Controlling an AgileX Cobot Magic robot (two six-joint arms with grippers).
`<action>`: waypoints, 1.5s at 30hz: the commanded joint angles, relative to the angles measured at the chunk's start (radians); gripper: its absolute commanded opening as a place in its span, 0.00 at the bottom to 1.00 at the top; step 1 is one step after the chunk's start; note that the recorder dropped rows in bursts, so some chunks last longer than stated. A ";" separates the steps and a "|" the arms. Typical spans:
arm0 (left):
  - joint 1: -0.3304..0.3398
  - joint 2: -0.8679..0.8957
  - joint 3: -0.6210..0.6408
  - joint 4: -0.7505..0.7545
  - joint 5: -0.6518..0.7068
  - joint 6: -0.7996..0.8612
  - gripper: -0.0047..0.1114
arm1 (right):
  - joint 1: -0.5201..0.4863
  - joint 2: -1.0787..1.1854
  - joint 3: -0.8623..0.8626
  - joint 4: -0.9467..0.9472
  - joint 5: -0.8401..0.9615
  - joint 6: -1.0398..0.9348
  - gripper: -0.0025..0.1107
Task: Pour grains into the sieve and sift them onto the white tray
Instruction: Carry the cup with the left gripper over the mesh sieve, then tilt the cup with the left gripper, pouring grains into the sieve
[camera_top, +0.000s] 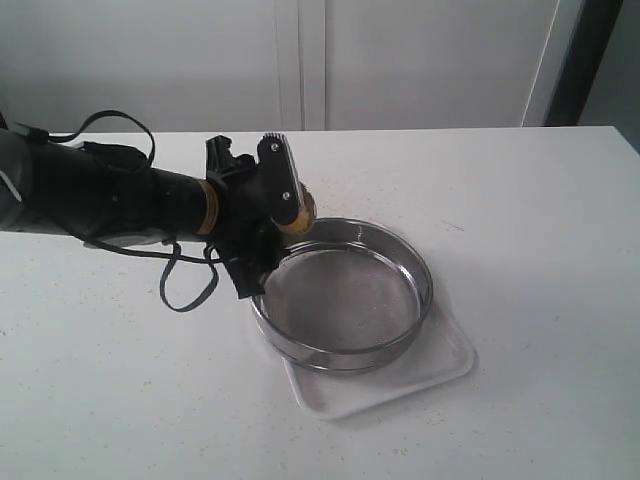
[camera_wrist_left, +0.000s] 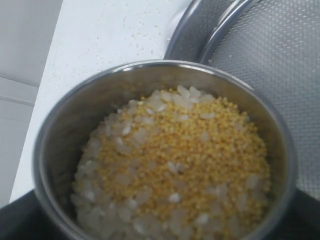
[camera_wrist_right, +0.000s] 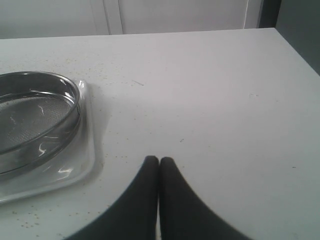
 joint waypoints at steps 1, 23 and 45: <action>-0.020 -0.011 -0.011 -0.003 0.006 0.052 0.04 | 0.002 -0.004 0.007 0.000 -0.014 0.002 0.02; -0.050 0.008 -0.084 -0.003 0.065 0.216 0.04 | 0.002 -0.004 0.007 0.000 -0.014 0.002 0.02; -0.096 0.060 -0.093 -0.003 0.121 0.370 0.04 | 0.002 -0.004 0.007 0.000 -0.014 0.002 0.02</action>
